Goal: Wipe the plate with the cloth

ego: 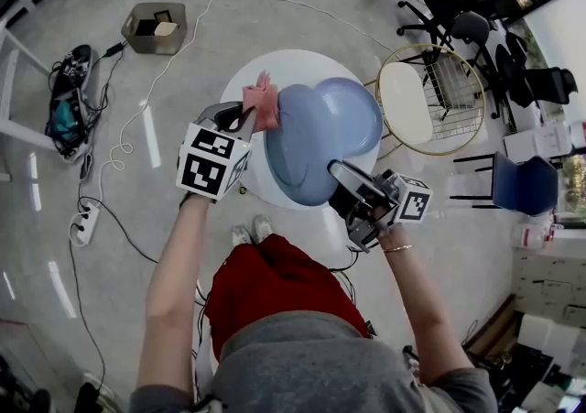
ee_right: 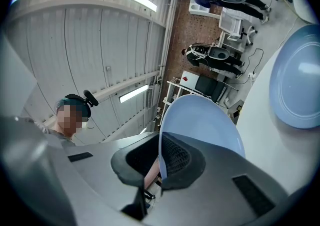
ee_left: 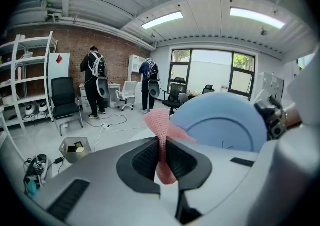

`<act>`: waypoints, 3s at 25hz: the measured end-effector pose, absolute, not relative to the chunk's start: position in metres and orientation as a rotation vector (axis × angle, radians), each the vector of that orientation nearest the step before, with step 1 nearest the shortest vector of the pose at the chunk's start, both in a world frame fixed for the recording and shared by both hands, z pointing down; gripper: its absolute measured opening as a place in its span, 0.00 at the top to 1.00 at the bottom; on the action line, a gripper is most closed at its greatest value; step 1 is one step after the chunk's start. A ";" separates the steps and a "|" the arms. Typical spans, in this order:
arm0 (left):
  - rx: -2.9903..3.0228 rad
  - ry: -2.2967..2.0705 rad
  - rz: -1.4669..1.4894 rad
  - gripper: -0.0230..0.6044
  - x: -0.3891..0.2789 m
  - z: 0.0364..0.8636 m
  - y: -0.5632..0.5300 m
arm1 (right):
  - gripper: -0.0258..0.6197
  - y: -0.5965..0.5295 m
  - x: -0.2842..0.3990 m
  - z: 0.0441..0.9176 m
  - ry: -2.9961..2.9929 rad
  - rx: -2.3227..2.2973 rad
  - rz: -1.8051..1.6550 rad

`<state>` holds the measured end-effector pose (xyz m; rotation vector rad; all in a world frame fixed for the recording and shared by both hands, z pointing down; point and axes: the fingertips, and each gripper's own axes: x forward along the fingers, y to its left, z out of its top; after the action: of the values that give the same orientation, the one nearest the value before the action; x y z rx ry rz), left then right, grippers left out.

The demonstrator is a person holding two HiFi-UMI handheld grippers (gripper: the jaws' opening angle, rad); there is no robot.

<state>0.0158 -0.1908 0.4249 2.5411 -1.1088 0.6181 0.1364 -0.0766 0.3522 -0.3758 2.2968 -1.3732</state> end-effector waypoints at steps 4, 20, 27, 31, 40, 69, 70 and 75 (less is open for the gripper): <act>2.579 -1.034 0.466 0.91 0.019 0.391 -0.165 | 0.91 -0.088 0.137 0.353 2.317 -0.398 -1.333; 2.730 -0.560 0.285 0.91 0.095 0.341 -0.091 | 0.91 -0.095 0.136 0.351 2.323 -0.383 -1.300; 2.632 -0.719 0.398 0.91 0.083 0.378 -0.117 | 0.91 -0.089 0.132 0.352 2.301 -0.366 -1.320; 2.615 -0.787 0.457 0.91 0.073 0.393 -0.128 | 0.91 -0.083 0.132 0.350 2.268 -0.327 -1.351; 2.536 -0.937 0.589 0.91 0.042 0.427 -0.157 | 0.91 -0.082 0.127 0.343 2.257 -0.274 -1.359; 2.555 -0.784 0.265 0.91 0.047 0.365 -0.113 | 0.91 -0.116 0.135 0.361 2.253 -0.460 -1.316; 2.570 -0.750 0.252 0.91 0.052 0.359 -0.108 | 0.91 -0.118 0.137 0.362 2.243 -0.469 -1.314; 2.604 -0.583 0.203 0.91 0.079 0.343 -0.086 | 0.91 -0.128 0.144 0.363 2.216 -0.506 -1.289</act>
<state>0.0794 -0.0858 0.3434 2.6043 -0.5827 0.2028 0.1440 -0.1276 0.3634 -0.5062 2.2161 -1.2890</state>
